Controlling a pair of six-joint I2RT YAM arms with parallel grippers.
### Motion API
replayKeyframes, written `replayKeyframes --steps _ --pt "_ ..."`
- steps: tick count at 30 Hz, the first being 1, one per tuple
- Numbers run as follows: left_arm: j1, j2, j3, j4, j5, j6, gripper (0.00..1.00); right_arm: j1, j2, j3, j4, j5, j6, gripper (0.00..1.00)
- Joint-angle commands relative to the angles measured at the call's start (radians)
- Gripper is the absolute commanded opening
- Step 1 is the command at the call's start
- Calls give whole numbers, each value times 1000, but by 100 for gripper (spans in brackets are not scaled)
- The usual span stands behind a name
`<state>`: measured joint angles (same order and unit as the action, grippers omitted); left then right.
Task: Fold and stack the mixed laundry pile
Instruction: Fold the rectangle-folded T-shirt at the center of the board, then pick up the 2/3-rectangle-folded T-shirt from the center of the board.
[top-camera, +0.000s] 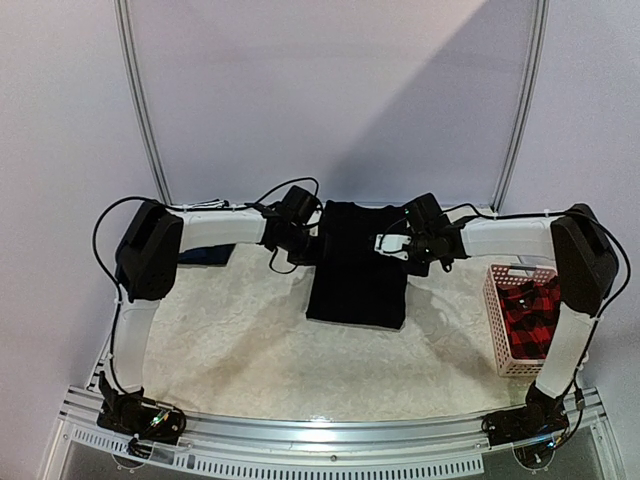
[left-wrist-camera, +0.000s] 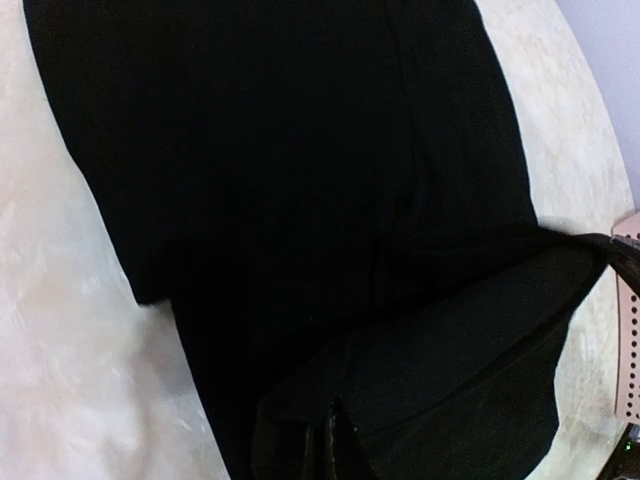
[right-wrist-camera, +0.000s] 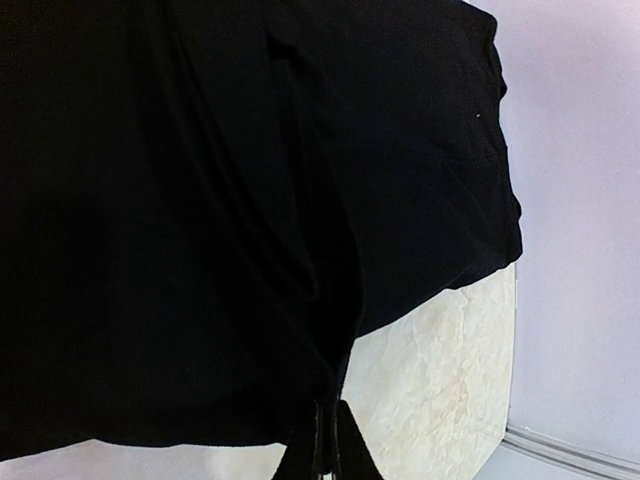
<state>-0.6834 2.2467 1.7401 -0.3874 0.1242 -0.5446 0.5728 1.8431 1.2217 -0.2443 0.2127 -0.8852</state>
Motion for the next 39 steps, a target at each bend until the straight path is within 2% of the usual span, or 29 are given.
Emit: replayKeyframes --steps 1,3,6,9,12,15,17,19,22,26,30,39 --pt "35 45 58 -29 -21 6 3 -25 90 58 45 49 8 9" --pt "35 28 42 -13 -48 -4 11 -28 102 85 27 42 41 19" --pt "31 -29 1 15 -69 17 29 -27 55 90 5 37 92 35" --pt "11 -135 -81 68 -92 146 37 -27 -52 76 -75 4 151 42" --pt "-32 -254 -176 70 -120 350 40 -27 -188 25 -188 -158 202 44" --pt "-85 -366 -287 47 -167 605 40 -27 -327 -51 -294 -410 209 46" --pt "-122 -439 -383 46 -135 781 39 -25 -386 -104 -340 -532 194 46" --pt "-163 -501 -462 16 -132 989 37 -16 -420 -138 -367 -589 172 46" --pt "-204 -527 -534 -34 -155 1173 37 1 -402 -164 -387 -578 132 45" --pt "-208 -520 -582 4 -112 1248 37 36 -329 -190 -351 -558 125 44" --pt "-209 -408 -493 -73 -104 1276 37 53 -246 -187 -306 -535 153 43" --pt "-209 -253 -413 -63 -116 1321 36 52 -212 -183 -316 -550 174 43"
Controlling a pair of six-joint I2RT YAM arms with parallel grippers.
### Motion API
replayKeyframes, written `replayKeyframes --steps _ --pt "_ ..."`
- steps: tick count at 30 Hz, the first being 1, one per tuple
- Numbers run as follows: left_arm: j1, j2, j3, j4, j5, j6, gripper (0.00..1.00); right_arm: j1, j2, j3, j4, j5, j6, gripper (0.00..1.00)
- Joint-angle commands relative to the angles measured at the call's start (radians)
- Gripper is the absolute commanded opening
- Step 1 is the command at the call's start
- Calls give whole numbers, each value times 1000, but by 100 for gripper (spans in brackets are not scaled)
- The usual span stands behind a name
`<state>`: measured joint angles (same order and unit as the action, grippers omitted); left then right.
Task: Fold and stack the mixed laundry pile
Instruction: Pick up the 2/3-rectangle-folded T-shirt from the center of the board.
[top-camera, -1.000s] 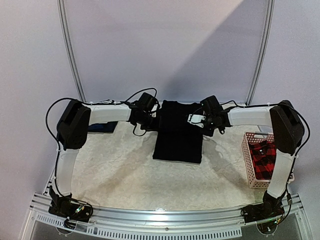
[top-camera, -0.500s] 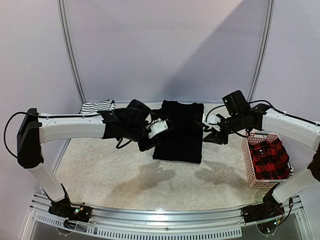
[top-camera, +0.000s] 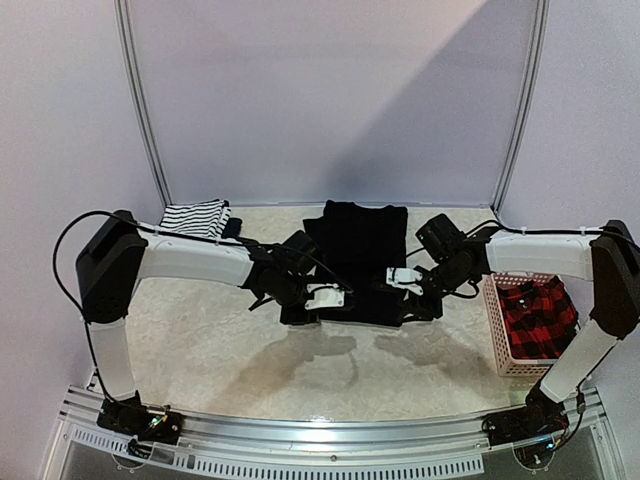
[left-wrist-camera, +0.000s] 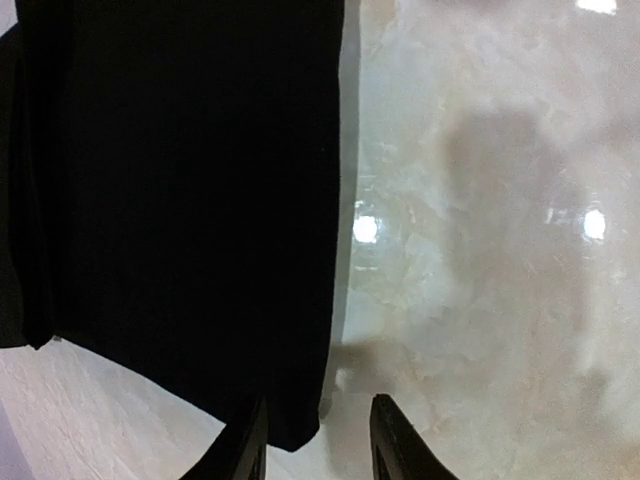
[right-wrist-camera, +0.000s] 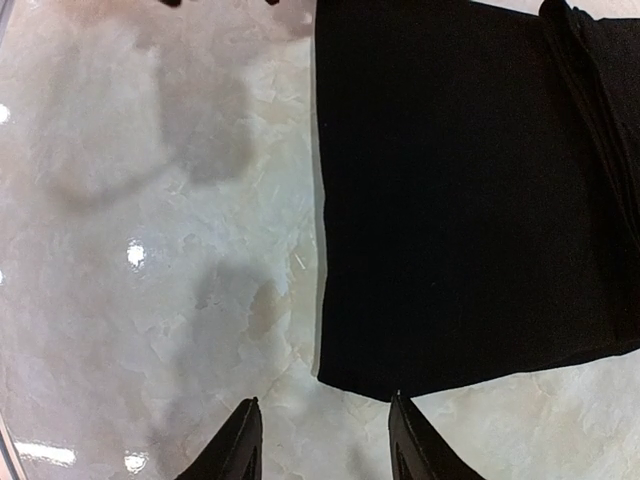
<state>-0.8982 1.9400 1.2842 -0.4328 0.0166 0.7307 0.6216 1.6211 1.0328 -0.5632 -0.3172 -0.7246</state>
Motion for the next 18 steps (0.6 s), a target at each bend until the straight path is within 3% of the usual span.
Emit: replayKeyframes --steps 1,5,11,18 --pt "6 65 45 -19 -13 56 35 5 12 6 2 -22 9 43" --pt "5 89 27 -1 -72 81 30 17 34 -5 25 -8 -14 45" --pt "5 103 -5 43 -97 91 15 41 81 -32 98 31 -36 58" --pt "5 113 -1 38 -88 92 2 64 160 -24 133 119 -37 58"
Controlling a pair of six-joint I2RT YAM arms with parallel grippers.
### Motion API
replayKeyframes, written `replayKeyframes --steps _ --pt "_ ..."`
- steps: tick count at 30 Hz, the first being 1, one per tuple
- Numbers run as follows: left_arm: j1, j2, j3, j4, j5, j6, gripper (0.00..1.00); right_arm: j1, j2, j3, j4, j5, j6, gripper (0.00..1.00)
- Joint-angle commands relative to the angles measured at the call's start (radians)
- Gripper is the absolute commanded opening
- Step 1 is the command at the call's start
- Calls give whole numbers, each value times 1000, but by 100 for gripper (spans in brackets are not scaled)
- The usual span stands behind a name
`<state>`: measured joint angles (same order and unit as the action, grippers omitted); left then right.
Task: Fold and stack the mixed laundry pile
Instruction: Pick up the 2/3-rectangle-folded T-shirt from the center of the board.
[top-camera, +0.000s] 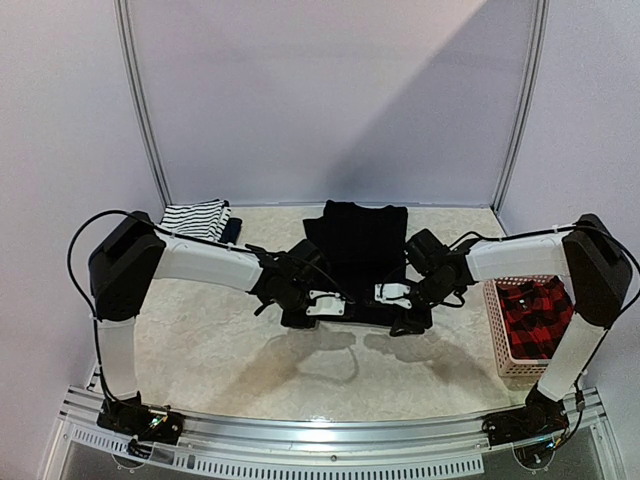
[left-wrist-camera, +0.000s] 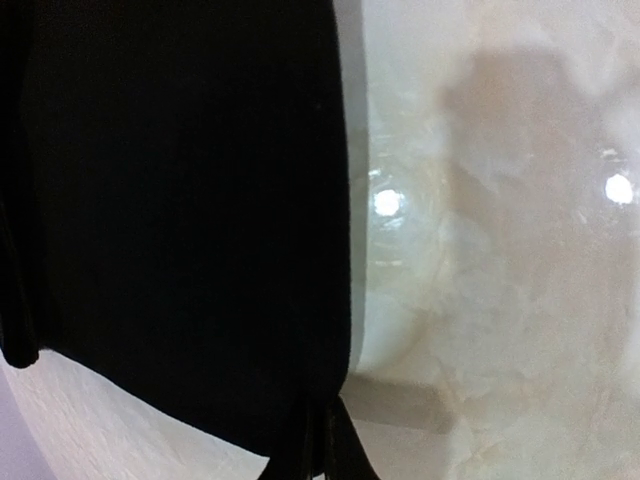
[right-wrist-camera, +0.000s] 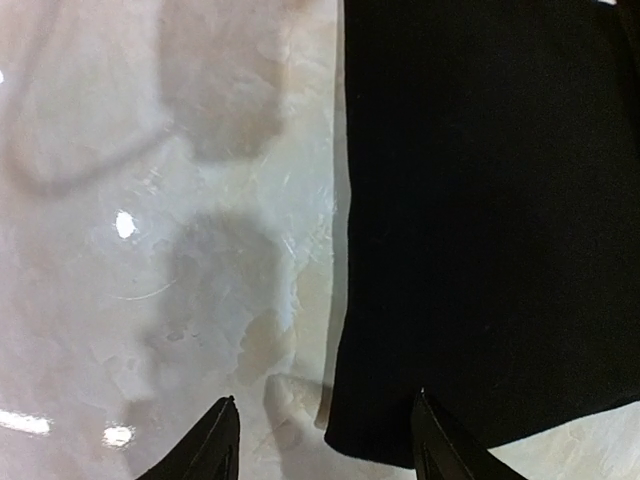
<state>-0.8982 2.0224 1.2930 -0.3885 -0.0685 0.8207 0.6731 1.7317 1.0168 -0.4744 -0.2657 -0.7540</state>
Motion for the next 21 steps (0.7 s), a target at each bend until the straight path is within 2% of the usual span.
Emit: replayKeyframes --steps 1,3,4,7,9,11,15,21 --pt "5 32 -8 -8 -3 3 1 11 58 -9 61 89 -3 57" --pt "5 30 -9 -10 -3 1 0 12 82 1 76 136 8 53" --pt "5 29 -8 -11 -4 0 0 13 93 4 79 155 15 48" --pt "4 22 4 -28 -5 -18 0 12 92 5 68 186 19 19" --pt "-1 8 33 -90 0 -60 0 12 60 10 25 170 20 4" --pt "-24 -33 57 -144 1 -129 0 13 4 12 -32 138 25 0" --pt "-85 -132 107 -269 -2 -276 0 17 -171 9 -173 59 29 0" --pt "-197 -230 148 -412 -59 -404 0 21 -411 7 -381 -42 25 0"
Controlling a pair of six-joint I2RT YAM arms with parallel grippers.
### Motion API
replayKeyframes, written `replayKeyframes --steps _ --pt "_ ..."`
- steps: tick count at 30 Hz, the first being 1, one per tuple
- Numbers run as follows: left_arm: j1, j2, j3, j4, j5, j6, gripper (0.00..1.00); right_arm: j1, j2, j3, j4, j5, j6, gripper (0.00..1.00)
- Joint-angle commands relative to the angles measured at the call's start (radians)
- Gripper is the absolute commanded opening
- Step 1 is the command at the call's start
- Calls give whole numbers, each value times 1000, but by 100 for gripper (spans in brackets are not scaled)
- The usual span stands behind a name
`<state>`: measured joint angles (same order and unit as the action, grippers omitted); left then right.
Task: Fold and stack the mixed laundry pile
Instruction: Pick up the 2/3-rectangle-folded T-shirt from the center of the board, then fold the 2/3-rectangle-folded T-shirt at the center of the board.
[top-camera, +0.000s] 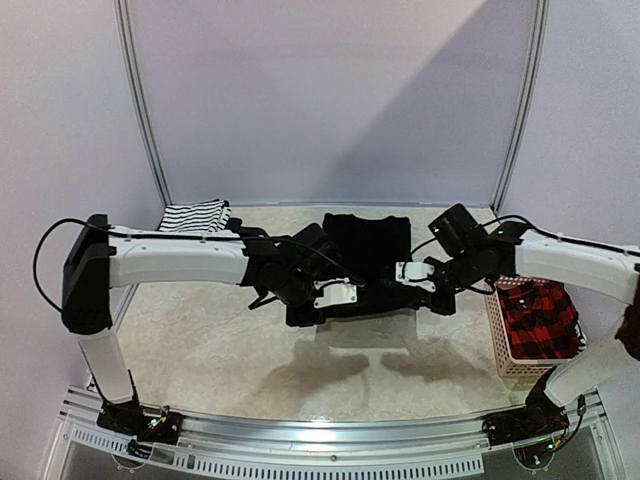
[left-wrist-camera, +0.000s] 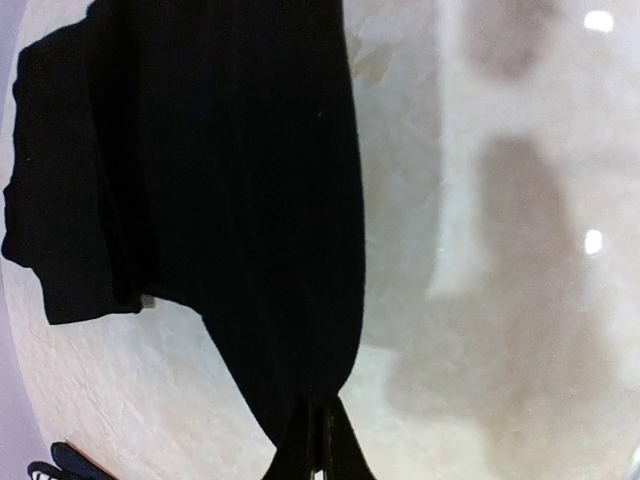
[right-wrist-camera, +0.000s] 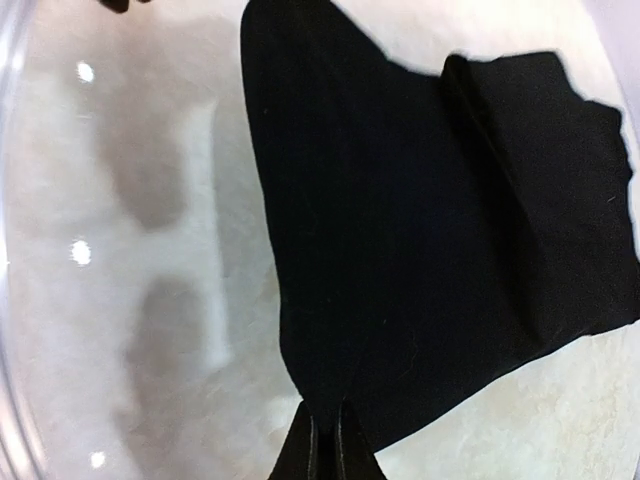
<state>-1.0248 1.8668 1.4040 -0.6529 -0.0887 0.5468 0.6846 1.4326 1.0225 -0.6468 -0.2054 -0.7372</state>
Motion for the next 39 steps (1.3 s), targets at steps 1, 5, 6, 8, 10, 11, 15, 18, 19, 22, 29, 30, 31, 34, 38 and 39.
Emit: replayKeyframes --steps 1,5,6,8,10,11,15,18,19,22,29,30,31,34,38,39 --pt "-86 -84 52 -169 -46 -157 0 11 -134 1 -233 -117 9 0" --pt "-143 -120 107 -238 -95 -248 0 12 -223 -1 -311 -163 26 0" --pt "-152 -130 116 -243 -107 -265 0 12 -235 0 -326 -173 30 0" --pt "-163 -145 140 -249 -122 -299 0 11 -260 3 -349 -182 42 0" --pt "-165 -157 164 -250 -135 -316 0 11 -291 10 -367 -179 53 0" --pt "-164 -161 180 -251 -147 -317 0 11 -299 13 -368 -174 64 0" --pt "-153 -153 224 -231 -223 -288 0 10 -320 33 -344 -116 93 0" --pt "-117 -112 259 -201 -261 -267 0 -22 -307 40 -275 -80 117 0" --pt "-101 -87 280 -196 -268 -265 0 -46 -293 44 -249 -85 124 0" --pt "-37 -7 345 -176 -257 -279 0 -120 -247 42 -147 -86 129 0" --pt "97 184 499 -37 -244 -317 0 -258 2 105 88 -99 192 0" --pt "115 220 535 -26 -244 -321 0 -271 45 129 110 -91 211 0" --pt "135 258 573 -19 -236 -324 0 -284 78 156 130 -80 223 0" --pt "189 394 730 -25 -222 -323 0 -323 203 256 176 -28 273 0" --pt "240 604 984 -48 -201 -336 0 -386 356 355 245 39 357 0" --pt "246 648 1034 -36 -221 -343 0 -398 409 379 273 49 378 0"
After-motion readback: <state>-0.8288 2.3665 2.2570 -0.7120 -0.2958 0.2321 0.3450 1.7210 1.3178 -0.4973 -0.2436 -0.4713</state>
